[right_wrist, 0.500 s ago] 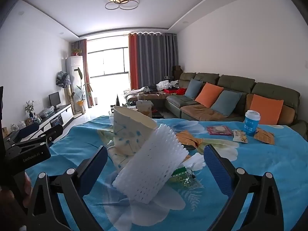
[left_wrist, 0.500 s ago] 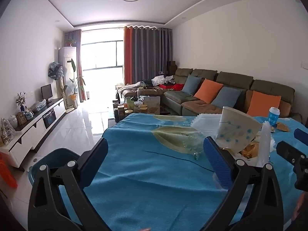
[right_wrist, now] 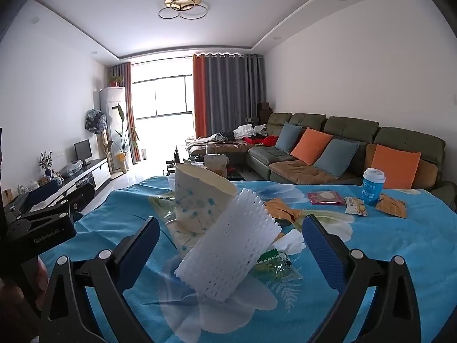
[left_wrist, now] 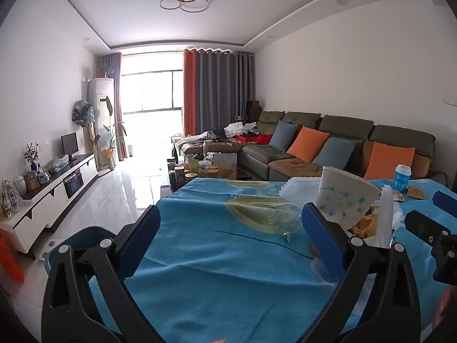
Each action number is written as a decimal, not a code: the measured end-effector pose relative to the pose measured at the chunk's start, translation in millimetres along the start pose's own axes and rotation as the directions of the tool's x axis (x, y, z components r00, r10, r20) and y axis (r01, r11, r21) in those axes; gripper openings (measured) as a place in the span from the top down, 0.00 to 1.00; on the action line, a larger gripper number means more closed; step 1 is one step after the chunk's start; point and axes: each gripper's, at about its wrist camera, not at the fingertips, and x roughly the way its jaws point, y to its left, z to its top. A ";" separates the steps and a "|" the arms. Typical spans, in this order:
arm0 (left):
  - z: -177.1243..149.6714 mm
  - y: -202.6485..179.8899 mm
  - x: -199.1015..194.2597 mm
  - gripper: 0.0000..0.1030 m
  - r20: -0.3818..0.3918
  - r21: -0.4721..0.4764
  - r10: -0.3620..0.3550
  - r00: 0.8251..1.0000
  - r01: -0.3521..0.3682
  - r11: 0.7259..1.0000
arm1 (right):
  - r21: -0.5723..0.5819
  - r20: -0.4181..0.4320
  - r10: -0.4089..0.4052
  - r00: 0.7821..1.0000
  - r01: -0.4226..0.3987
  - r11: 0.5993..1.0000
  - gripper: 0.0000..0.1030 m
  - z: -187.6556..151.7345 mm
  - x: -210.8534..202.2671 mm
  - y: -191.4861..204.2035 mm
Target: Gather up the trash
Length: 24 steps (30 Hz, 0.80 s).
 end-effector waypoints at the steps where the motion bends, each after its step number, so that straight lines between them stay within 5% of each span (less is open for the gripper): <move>1: -0.4 -0.6 -0.6 0.05 0.003 -0.001 0.000 1.000 0.000 1.000 | 0.000 0.003 -0.001 1.000 0.001 1.000 0.06 -0.6 -1.3 1.5; 24: 1.2 1.6 -11.1 0.05 0.036 -0.005 -0.005 0.999 0.005 1.000 | 0.014 0.021 0.005 1.000 -0.006 1.000 0.06 1.0 -8.0 1.3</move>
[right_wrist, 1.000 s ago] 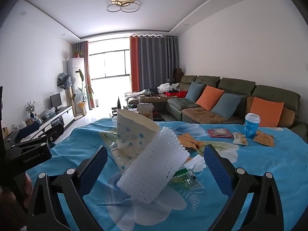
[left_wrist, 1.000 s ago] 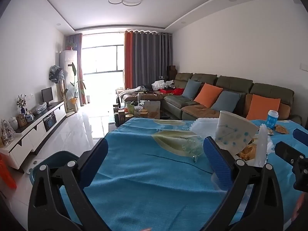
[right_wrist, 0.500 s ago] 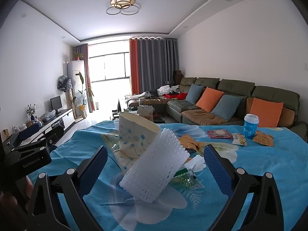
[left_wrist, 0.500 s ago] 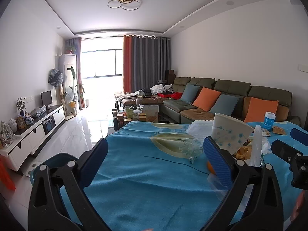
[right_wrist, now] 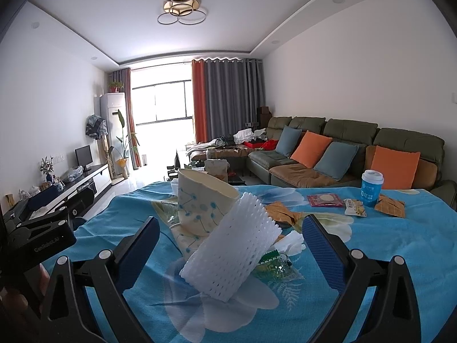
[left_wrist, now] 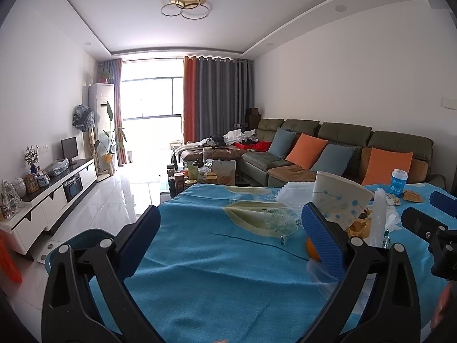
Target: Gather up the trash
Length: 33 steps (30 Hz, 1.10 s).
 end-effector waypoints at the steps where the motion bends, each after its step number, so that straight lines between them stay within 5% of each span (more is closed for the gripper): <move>1: -0.4 -0.5 -0.3 0.05 0.000 0.000 0.000 1.000 0.000 1.000 | 0.001 -0.001 0.000 1.000 0.000 1.000 0.06 0.1 0.3 -0.1; 33: -2.2 -2.8 0.3 0.05 0.006 0.000 -0.005 1.000 0.005 1.000 | 0.013 0.000 0.004 1.000 -0.004 1.000 0.06 -2.2 0.8 1.8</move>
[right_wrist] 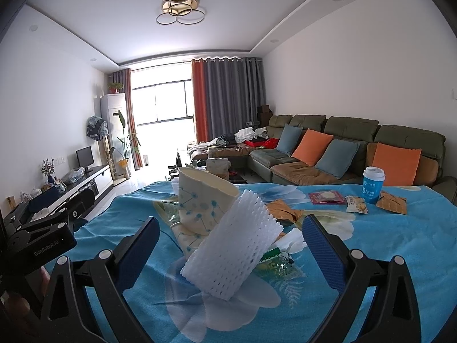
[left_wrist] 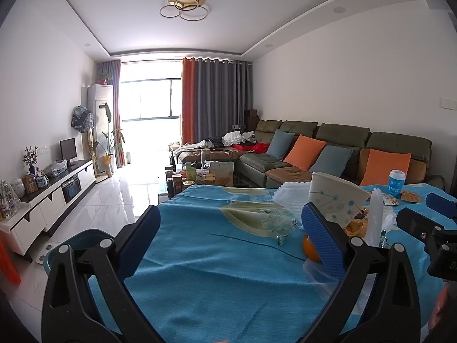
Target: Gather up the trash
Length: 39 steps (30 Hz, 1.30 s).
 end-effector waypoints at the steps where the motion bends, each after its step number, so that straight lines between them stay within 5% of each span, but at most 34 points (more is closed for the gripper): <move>1: -0.1 0.2 -0.2 0.05 0.000 0.000 0.001 1.000 -0.001 1.000 | 0.000 -0.001 -0.002 1.000 0.002 1.000 0.06 0.0 0.1 -0.1; 39: 2.7 -3.0 3.3 0.05 0.003 -0.004 -0.009 1.000 0.009 1.000 | 0.008 -0.012 0.004 1.000 -0.004 1.000 0.06 -1.3 2.1 0.3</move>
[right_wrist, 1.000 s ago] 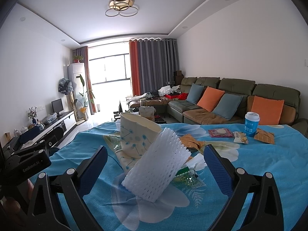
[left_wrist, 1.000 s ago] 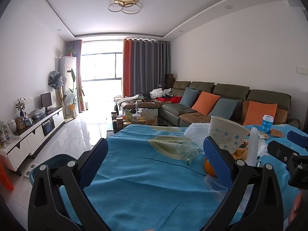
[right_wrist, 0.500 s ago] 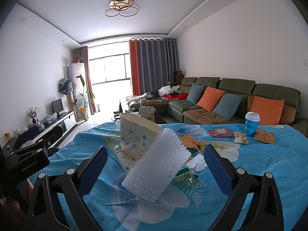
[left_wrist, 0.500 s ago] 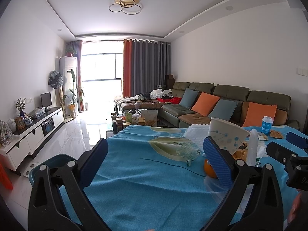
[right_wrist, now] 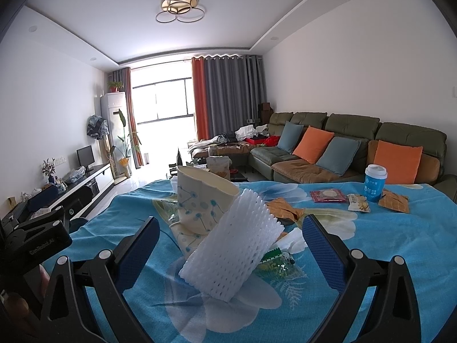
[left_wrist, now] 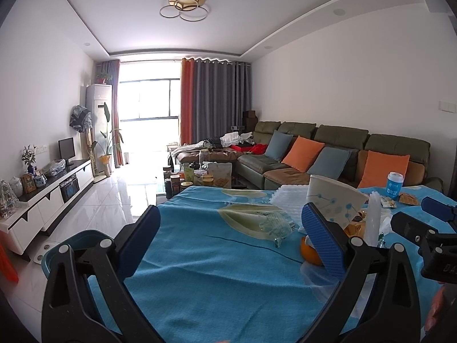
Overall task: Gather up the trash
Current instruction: 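Grasp the white paper cup with the left tool while the right tool grasps the white foam net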
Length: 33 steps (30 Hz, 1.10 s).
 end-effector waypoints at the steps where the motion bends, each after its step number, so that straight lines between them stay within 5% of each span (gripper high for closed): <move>1: -0.4 0.2 0.1 0.05 0.000 0.000 -0.001 1.000 0.001 1.000 | 0.001 -0.002 0.001 1.000 -0.001 1.000 0.06 0.4 1.3 -1.2; 11: -6.6 -3.9 19.8 0.05 -0.069 -0.008 -0.067 0.995 0.067 0.998 | 0.033 -0.064 0.001 0.998 0.001 0.999 0.06 -5.5 13.6 -11.7; 17: -12.4 -12.9 42.6 0.05 -0.156 -0.011 -0.158 0.975 0.159 0.987 | 0.085 -0.124 0.036 0.992 -0.025 0.996 0.09 -9.1 29.0 -23.0; 27: -28.0 -41.2 100.4 0.10 -0.352 -0.042 -0.334 0.874 0.342 0.939 | 0.121 -0.185 0.138 0.973 -0.116 0.986 0.30 -1.6 53.5 -24.2; 33: -35.9 -49.8 127.6 0.35 -0.438 -0.122 -0.467 0.768 0.464 0.877 | 0.165 -0.236 0.192 0.953 -0.155 0.974 0.55 -3.5 66.8 -30.0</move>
